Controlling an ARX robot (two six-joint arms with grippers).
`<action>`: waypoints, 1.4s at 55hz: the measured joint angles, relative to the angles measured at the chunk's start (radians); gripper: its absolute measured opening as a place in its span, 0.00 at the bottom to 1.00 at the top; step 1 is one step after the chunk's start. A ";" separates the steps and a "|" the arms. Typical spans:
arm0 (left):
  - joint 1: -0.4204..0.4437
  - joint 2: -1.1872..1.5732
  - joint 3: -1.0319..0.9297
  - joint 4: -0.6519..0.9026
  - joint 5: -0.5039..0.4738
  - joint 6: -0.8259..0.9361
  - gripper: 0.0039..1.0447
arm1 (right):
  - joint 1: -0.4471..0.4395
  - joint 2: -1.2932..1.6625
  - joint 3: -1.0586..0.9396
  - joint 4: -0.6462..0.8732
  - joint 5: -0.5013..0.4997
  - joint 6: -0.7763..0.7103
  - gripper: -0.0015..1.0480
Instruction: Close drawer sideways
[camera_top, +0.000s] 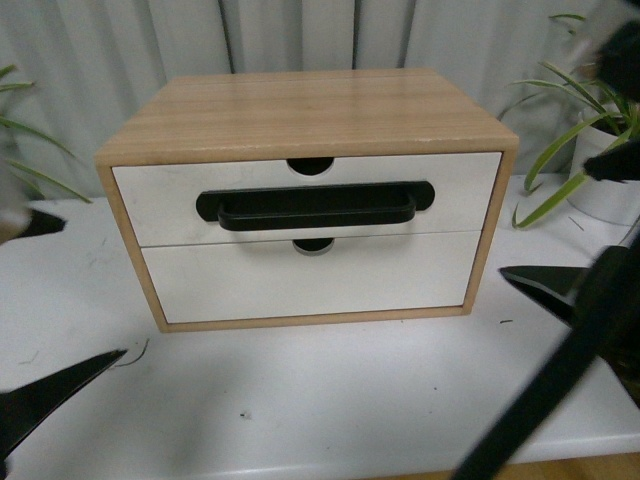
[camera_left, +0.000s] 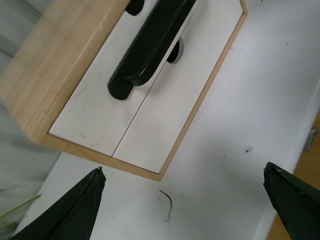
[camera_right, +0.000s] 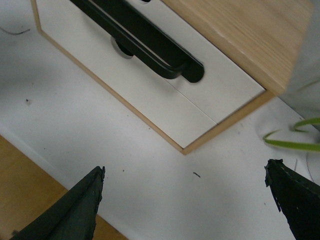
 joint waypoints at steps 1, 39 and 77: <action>0.008 -0.040 -0.021 -0.008 0.008 -0.018 0.94 | 0.001 -0.034 -0.028 0.012 0.010 0.021 0.94; 0.345 -1.084 -0.348 -0.330 -0.083 -0.661 0.79 | 0.008 -0.908 -0.505 0.035 0.458 0.482 0.82; 0.087 -1.139 -0.348 -0.341 -0.381 -0.840 0.01 | -0.308 -1.262 -0.590 -0.177 0.154 0.539 0.02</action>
